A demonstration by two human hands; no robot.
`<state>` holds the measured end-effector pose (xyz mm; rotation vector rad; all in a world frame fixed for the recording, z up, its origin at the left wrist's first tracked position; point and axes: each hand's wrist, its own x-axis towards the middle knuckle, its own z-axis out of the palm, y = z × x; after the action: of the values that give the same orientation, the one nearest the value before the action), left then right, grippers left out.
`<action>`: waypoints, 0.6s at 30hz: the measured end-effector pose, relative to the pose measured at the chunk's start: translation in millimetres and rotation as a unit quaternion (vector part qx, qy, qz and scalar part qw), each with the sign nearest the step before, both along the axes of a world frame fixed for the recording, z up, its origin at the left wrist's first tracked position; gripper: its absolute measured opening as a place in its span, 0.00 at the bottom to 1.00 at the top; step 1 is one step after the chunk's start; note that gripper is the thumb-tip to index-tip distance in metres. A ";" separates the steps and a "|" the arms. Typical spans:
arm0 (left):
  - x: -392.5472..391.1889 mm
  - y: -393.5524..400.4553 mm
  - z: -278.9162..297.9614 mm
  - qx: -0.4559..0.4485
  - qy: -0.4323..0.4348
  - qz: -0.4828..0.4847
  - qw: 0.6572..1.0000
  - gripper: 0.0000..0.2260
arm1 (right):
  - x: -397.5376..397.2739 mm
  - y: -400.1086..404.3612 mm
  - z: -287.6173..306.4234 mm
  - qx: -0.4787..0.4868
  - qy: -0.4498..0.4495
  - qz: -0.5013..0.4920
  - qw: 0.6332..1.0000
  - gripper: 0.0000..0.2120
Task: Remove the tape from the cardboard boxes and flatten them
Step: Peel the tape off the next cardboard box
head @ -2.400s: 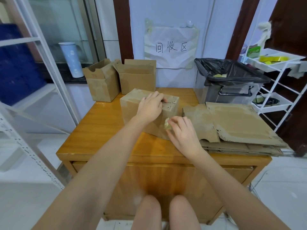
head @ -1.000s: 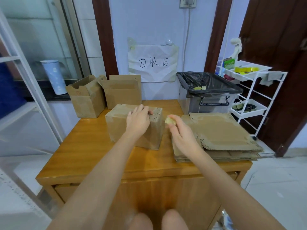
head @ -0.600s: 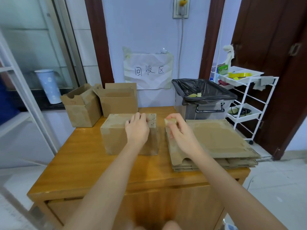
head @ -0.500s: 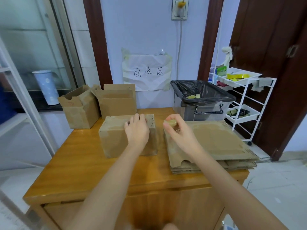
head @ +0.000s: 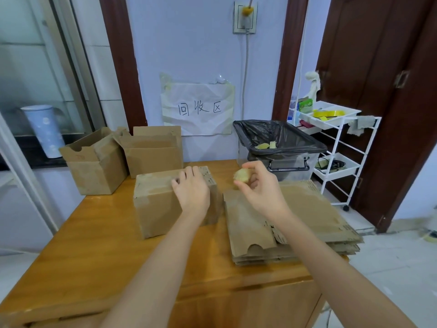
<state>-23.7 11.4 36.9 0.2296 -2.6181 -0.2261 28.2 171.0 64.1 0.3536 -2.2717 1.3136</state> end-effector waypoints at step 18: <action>-59.0 25.7 4.0 0.013 -0.043 -0.025 0.999 0.22 | -63.2 41.4 39.2 -0.143 -0.066 0.025 0.987 0.27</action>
<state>-82.8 37.1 40.9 0.1857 -2.7105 -0.2732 -35.0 212.3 103.3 0.2299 -2.1478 1.7062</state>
